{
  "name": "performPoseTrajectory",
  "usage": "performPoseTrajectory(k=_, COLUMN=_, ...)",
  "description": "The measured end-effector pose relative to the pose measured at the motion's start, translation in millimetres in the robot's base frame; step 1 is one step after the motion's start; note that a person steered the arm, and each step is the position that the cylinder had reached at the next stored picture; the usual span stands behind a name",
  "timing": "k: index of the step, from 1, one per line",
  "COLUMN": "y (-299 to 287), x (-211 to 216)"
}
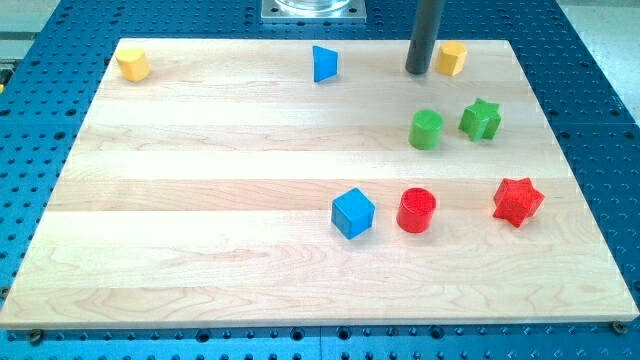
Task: Place cube at the left center of the board
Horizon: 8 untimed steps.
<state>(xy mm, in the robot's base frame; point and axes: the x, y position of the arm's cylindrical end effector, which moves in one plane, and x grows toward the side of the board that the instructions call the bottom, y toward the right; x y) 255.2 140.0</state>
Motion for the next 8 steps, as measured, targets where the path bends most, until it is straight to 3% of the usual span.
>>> performPoseTrajectory(k=1, y=-16.2, x=0.2)
performPoseTrajectory(k=2, y=11.6, x=50.0)
performPoseTrajectory(k=3, y=44.1, x=69.3)
performPoseTrajectory(k=4, y=114.2, x=56.1)
performPoseTrajectory(k=5, y=133.4, x=80.2)
performPoseTrajectory(k=6, y=89.8, x=167.8)
performPoseTrajectory(k=7, y=9.2, x=175.7)
performPoseTrajectory(k=8, y=-88.7, x=237.5)
